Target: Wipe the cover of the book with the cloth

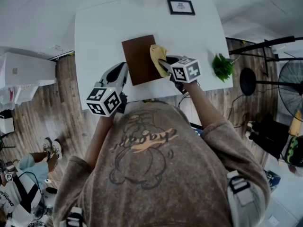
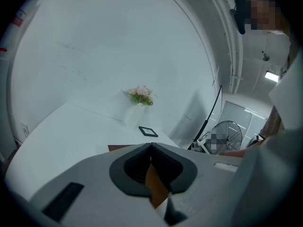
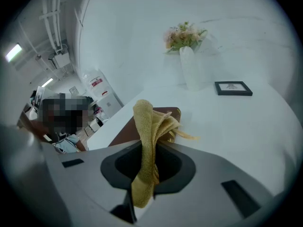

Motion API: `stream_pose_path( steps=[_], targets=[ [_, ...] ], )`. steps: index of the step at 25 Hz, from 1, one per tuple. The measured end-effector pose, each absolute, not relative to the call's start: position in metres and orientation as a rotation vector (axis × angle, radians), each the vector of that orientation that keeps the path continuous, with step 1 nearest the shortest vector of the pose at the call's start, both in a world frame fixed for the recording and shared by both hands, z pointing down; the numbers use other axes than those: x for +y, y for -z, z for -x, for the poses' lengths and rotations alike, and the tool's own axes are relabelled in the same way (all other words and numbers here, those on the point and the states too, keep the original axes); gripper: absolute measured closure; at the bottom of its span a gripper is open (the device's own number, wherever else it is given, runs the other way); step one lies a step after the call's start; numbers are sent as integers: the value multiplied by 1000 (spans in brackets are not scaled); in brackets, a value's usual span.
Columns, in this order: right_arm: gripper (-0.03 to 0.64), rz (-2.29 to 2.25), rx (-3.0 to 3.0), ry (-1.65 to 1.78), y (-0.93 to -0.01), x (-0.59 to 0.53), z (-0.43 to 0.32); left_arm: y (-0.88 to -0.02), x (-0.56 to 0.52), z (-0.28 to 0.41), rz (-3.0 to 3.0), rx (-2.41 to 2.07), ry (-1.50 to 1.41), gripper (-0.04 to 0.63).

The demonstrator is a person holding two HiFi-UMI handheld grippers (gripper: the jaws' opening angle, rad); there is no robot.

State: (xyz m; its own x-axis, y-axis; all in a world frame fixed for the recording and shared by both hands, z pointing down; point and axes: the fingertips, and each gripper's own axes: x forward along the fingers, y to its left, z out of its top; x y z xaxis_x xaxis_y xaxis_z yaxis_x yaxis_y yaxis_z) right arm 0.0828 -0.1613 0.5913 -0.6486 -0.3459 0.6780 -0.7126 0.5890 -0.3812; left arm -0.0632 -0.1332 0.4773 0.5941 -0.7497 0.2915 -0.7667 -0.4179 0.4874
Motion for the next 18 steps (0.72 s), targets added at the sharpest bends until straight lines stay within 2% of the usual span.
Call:
stream_pose_path(
  steps=[18],
  targets=[
    [555, -525, -2375, -823, -584, -95, 10, -477, -115, 75, -2185, -1279, -9, 592]
  ],
)
